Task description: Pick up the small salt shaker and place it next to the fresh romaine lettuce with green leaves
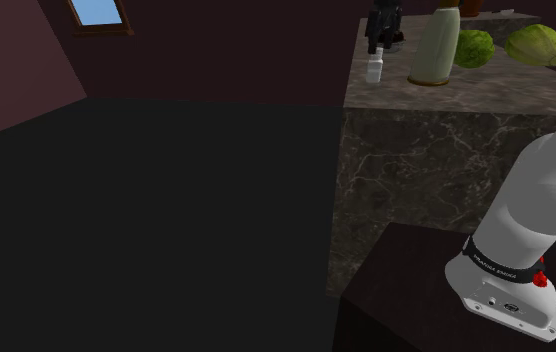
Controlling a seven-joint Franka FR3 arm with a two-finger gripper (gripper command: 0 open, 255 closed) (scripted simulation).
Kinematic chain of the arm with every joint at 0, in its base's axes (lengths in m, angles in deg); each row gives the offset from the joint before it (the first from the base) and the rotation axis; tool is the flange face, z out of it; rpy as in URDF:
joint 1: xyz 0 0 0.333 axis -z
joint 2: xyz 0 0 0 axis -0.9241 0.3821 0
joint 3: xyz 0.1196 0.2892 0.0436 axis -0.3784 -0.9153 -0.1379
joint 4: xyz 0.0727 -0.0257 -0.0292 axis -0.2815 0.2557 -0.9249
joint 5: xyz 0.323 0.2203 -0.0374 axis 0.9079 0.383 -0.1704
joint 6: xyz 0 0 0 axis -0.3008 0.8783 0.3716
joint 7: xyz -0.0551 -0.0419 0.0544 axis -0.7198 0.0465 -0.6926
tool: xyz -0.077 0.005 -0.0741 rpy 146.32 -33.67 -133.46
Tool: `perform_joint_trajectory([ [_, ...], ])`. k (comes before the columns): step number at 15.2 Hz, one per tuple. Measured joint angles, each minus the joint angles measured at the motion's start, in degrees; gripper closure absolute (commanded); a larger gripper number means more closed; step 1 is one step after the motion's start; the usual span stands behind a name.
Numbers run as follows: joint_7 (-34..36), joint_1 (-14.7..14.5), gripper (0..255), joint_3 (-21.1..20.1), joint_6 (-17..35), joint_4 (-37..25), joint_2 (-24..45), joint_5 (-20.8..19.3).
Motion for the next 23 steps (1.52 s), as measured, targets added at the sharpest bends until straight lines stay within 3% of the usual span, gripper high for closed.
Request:
perform_joint_trajectory([
  [4, -0.01, 0.01, 0, 0.01, 0.13, 0.15, -0.04, -0.01],
  [5, -0.01, 0.01, 255, 0.01, 0.13, 0.15, -0.04, -0.01],
  [16, -0.04, 0.01, 255, 0.02, -0.18, -0.26, 0.05, 0.01],
  [23, -0.54, -0.08, 255, 0.21, -5.57, -7.31, 1.79, 0.58],
])
